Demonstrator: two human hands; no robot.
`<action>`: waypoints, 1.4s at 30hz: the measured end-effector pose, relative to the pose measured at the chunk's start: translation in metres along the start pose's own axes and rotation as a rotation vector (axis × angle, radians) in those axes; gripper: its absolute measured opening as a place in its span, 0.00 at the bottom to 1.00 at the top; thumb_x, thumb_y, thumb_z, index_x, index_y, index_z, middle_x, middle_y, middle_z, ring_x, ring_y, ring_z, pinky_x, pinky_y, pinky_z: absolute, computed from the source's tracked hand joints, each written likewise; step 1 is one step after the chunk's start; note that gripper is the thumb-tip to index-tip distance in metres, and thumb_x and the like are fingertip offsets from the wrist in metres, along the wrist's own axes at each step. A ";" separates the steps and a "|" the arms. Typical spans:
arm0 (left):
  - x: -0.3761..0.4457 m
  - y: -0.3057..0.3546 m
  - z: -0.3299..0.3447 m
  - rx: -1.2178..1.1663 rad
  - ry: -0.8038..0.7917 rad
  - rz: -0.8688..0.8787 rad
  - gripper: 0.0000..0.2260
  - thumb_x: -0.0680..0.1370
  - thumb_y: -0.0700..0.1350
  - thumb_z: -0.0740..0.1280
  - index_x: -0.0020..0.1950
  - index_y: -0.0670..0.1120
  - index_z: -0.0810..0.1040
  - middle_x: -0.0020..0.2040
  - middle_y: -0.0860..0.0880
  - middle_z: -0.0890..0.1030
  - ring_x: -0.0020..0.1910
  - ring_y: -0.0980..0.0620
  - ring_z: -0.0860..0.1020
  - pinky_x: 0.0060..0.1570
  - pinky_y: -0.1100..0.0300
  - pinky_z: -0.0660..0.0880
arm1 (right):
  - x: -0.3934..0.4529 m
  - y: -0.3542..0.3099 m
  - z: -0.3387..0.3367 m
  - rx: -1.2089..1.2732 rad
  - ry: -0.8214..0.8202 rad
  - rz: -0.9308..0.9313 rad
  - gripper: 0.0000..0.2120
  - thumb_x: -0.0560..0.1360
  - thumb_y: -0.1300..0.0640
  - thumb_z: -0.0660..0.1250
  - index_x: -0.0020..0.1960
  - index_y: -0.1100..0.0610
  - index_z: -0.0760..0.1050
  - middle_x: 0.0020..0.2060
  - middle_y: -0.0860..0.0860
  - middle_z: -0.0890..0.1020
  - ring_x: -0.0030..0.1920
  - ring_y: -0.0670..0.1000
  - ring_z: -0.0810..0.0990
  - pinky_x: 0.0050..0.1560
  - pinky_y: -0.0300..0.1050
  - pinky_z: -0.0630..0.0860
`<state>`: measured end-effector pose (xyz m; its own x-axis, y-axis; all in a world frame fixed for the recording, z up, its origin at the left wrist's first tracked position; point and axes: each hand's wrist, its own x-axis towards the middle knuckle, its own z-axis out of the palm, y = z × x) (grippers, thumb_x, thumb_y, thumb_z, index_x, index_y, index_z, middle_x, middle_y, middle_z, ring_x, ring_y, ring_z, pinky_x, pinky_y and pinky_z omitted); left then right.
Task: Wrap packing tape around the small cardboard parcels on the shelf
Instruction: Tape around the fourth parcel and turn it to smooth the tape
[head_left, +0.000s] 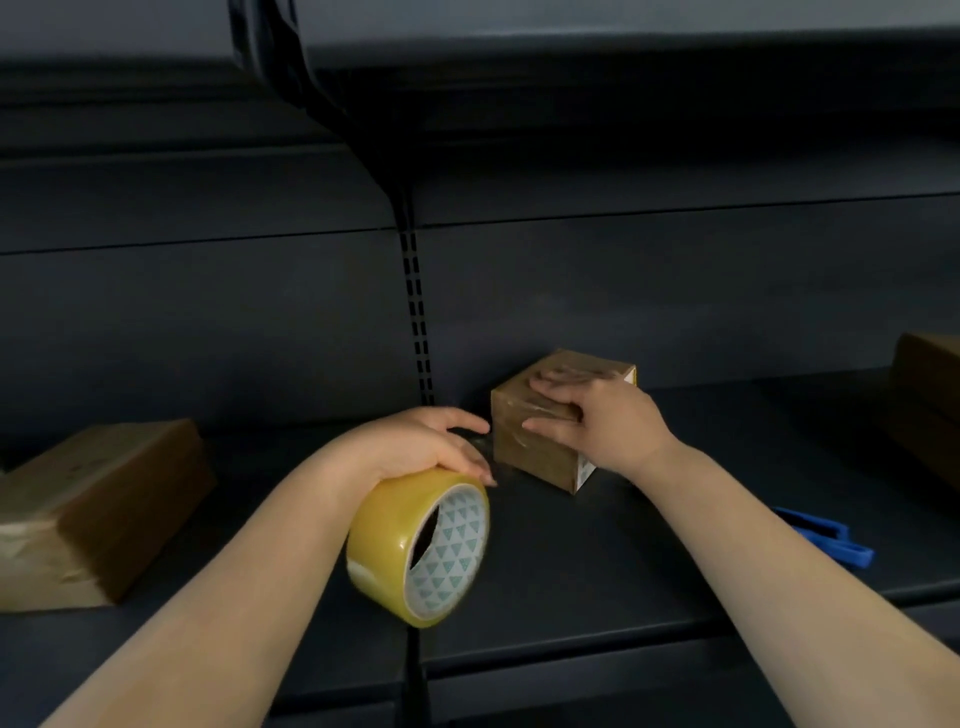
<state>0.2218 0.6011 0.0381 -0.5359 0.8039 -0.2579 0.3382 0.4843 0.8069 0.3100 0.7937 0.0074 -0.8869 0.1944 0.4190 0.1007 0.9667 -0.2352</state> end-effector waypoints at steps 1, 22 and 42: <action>-0.004 -0.003 -0.003 -0.016 0.023 0.023 0.25 0.73 0.33 0.68 0.69 0.45 0.67 0.41 0.51 0.84 0.41 0.59 0.82 0.45 0.70 0.75 | 0.002 -0.002 0.002 -0.028 0.007 -0.015 0.26 0.75 0.41 0.63 0.70 0.50 0.68 0.70 0.46 0.70 0.71 0.46 0.65 0.71 0.47 0.60; -0.030 -0.029 -0.019 -0.295 0.488 0.193 0.24 0.72 0.32 0.68 0.63 0.51 0.71 0.36 0.51 0.85 0.37 0.57 0.84 0.40 0.65 0.77 | 0.005 -0.036 0.018 0.124 0.025 -0.055 0.25 0.72 0.44 0.68 0.67 0.51 0.72 0.68 0.46 0.72 0.72 0.44 0.63 0.72 0.49 0.58; -0.093 -0.049 -0.040 -0.456 0.544 0.374 0.25 0.64 0.37 0.68 0.60 0.52 0.75 0.35 0.50 0.85 0.37 0.57 0.83 0.34 0.69 0.78 | -0.034 -0.061 -0.012 0.484 0.200 -0.165 0.23 0.72 0.44 0.68 0.65 0.46 0.70 0.61 0.41 0.73 0.69 0.44 0.66 0.72 0.42 0.56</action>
<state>0.2242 0.4886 0.0436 -0.7913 0.5471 0.2730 0.2836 -0.0672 0.9566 0.3395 0.7300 0.0182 -0.7655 0.1198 0.6322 -0.2937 0.8091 -0.5091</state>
